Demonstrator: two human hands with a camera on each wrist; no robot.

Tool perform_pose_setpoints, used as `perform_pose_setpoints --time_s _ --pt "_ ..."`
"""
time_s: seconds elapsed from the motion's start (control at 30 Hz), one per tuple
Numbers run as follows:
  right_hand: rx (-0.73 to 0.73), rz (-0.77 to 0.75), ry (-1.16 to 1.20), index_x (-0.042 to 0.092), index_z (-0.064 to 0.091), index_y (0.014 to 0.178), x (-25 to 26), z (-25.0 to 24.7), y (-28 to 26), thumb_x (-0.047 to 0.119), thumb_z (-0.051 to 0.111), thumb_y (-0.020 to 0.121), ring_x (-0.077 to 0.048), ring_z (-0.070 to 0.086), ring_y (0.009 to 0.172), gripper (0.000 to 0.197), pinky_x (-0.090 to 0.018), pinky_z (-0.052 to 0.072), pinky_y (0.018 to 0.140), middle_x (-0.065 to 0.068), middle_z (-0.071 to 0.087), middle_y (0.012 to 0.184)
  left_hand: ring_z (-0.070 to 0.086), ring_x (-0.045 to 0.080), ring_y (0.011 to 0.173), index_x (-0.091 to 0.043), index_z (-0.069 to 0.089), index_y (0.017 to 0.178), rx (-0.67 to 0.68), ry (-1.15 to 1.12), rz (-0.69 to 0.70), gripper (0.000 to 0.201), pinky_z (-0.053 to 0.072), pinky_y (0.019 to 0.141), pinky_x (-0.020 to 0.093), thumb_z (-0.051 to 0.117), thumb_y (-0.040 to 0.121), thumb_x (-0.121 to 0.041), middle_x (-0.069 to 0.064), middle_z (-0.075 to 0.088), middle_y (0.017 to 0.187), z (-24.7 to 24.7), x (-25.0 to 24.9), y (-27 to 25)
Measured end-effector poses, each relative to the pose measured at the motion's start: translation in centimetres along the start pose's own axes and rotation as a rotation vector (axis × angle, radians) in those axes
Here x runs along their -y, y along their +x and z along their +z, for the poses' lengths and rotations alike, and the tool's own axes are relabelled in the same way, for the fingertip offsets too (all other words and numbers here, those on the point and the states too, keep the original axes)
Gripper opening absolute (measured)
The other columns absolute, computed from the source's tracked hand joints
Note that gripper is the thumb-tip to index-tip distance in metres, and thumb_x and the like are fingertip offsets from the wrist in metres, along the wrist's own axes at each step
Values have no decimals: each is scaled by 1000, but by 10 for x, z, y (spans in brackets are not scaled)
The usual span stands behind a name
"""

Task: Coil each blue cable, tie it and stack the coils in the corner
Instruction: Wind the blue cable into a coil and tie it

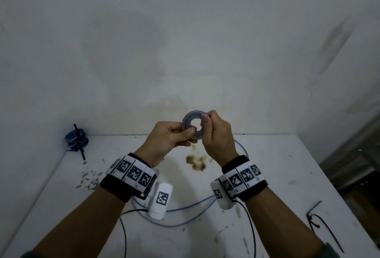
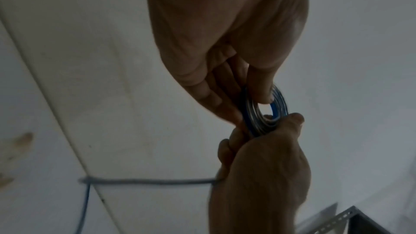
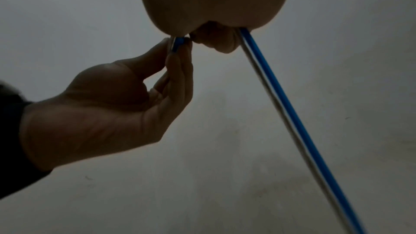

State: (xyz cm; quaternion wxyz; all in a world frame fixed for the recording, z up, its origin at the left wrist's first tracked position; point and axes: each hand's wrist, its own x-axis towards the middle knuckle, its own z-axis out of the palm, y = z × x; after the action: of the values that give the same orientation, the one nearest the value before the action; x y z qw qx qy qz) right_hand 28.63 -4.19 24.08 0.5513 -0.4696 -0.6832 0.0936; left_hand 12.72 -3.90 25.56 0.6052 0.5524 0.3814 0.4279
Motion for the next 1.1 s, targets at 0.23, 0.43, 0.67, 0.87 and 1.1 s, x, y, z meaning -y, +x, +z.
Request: perform_pose_setpoints --time_s 0.23,0.43,0.67,0.87,1.1 --pt "381 -128 -103 10 58 82 6 -28 22 38 36 101 -23 52 56 40 -38 43 56 -5 59 64 69 12 75 -11 77 89 33 264 182 9 55 74 22 69 87 -7 5 76 79 -16 -24 6" --pt "178 -46 112 21 56 82 9 -30 16 33 43 100 -16 46 55 25 -31 39 53 1 54 62 56 13 57 -10 77 87 -215 82 341 10 46 54 23 68 88 -6 4 73 69 2 -20 7" --pt "-205 127 246 23 52 87 20 8 -11 33 33 102 -3 47 60 26 -20 37 57 18 54 68 55 14 65 -8 76 91 -189 -113 222 17 44 58 22 66 85 -20 5 74 78 26 -8 6" --pt "141 -88 -110 13 54 87 5 -14 4 35 30 102 -9 37 50 35 -25 31 50 15 43 61 64 10 73 -5 75 102 9 177 167 26 49 64 22 67 84 -23 8 76 90 -10 -20 3" --pt "187 -108 -63 9 60 88 7 -22 16 33 39 102 -14 44 50 35 -35 37 49 5 52 60 73 16 75 -6 77 93 -116 261 353 10 53 71 21 70 87 -7 5 77 80 -3 -29 9"
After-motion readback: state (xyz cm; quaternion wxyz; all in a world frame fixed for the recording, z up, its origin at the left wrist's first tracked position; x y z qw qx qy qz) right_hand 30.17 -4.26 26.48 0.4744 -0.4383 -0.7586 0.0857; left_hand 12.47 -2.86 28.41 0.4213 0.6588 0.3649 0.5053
